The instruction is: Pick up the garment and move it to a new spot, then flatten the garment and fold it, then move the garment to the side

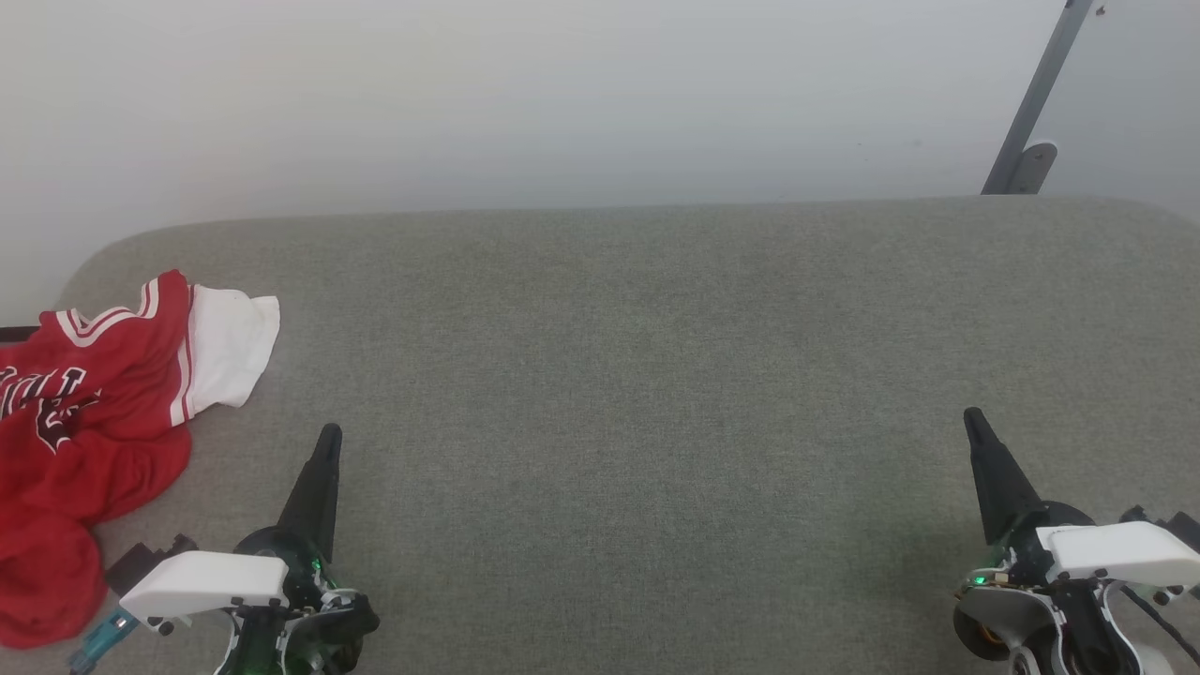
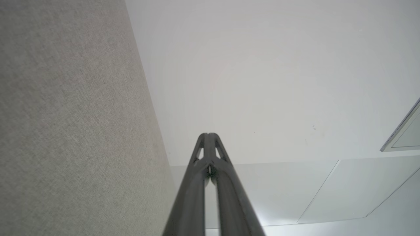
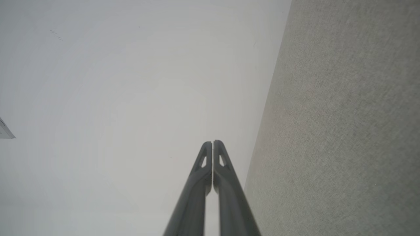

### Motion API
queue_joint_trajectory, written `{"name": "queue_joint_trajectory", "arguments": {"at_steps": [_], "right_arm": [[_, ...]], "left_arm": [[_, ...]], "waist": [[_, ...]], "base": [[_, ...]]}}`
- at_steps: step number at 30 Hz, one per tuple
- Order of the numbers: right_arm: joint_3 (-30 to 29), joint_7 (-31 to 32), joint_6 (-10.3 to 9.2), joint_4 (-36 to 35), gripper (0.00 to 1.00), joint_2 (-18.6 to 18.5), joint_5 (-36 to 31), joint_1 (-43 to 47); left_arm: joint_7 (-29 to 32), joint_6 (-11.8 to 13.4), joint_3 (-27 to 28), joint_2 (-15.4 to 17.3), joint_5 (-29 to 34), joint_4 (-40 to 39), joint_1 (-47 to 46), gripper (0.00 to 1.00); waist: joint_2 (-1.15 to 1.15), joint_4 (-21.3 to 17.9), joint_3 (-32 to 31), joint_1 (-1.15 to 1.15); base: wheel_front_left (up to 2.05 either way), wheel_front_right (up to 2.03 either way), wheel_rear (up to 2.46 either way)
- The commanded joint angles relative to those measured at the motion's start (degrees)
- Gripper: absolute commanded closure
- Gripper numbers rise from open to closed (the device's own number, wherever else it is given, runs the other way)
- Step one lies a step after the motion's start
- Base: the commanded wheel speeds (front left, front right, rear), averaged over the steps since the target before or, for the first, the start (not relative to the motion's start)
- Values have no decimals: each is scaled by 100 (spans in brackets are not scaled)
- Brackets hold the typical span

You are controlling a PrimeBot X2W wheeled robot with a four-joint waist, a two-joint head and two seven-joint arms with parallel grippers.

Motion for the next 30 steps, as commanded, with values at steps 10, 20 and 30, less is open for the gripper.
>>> {"name": "queue_joint_trajectory", "arguments": {"at_steps": [10, 20, 30], "right_arm": [[-5, 9, 3, -13, 100, 22, 23, -32], [-5, 9, 3, -13, 100, 22, 23, -32], [-5, 9, 3, -13, 100, 22, 23, -32]], "left_arm": [[12, 0, 12, -12, -21, -19, -73, 100], [12, 0, 12, -12, -21, -19, -73, 100], [12, 0, 12, -12, -21, -19, -73, 100]], "waist": [[0, 0, 0, 0], [0, 0, 0, 0], [0, 0, 0, 0]], "base": [[0, 0, 0], [0, 0, 0], [0, 0, 0]]}}
